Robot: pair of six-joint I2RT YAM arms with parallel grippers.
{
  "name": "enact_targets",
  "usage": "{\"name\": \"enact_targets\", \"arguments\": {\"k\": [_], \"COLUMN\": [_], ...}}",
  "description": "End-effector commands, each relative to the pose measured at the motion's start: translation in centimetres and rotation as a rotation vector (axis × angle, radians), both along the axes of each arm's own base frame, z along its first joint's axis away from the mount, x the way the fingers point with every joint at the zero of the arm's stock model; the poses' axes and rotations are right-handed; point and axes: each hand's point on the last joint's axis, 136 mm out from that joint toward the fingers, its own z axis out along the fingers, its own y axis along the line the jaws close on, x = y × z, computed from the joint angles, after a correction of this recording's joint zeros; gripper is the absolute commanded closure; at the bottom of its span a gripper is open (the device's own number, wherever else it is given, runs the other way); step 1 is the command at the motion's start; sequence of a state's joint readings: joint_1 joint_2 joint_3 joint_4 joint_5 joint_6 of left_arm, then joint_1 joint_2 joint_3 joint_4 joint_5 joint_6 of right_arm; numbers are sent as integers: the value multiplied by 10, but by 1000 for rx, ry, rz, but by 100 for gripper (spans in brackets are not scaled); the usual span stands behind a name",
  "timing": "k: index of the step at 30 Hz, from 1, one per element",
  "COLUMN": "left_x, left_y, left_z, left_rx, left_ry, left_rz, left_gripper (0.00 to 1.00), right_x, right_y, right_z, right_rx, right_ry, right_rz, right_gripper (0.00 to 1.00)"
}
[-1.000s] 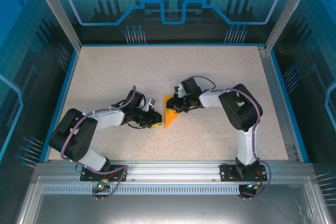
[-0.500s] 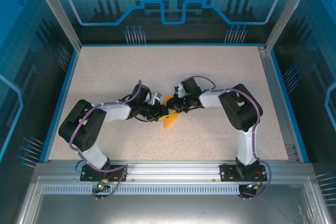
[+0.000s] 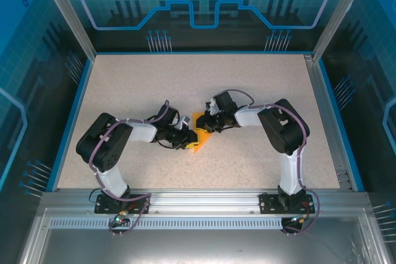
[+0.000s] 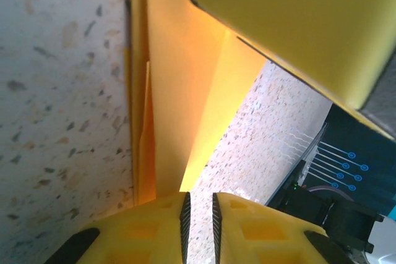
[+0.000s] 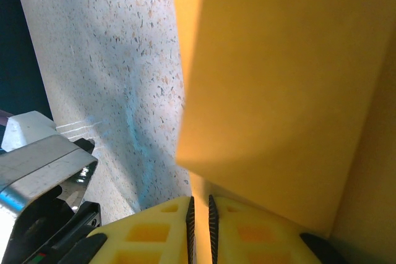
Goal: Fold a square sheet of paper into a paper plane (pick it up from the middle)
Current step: Fourth fold the wing at the center of the table.
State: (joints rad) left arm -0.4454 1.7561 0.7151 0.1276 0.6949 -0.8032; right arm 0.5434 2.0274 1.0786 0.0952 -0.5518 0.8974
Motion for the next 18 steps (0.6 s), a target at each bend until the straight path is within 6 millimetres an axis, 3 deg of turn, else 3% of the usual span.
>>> {"name": "enact_targets", "arguments": {"k": [1, 12, 18], "left_x": [-15, -34, -23], "left_y": [6, 13, 10], "left_z": [-13, -15, 11], "left_rx": [44, 80, 61], "left_ry": [25, 45, -29], "left_rz": [-29, -87, -69], "left_gripper": [78, 79, 78], "right_x": [-19, -19, -20], "right_y": [-38, -39, -38], "right_z": [-58, -59, -60], "right_rx": [-197, -204, -201], "right_ry": [121, 124, 128], "right_rz": [-52, -55, -54], "right_gripper": [82, 82, 83]}}
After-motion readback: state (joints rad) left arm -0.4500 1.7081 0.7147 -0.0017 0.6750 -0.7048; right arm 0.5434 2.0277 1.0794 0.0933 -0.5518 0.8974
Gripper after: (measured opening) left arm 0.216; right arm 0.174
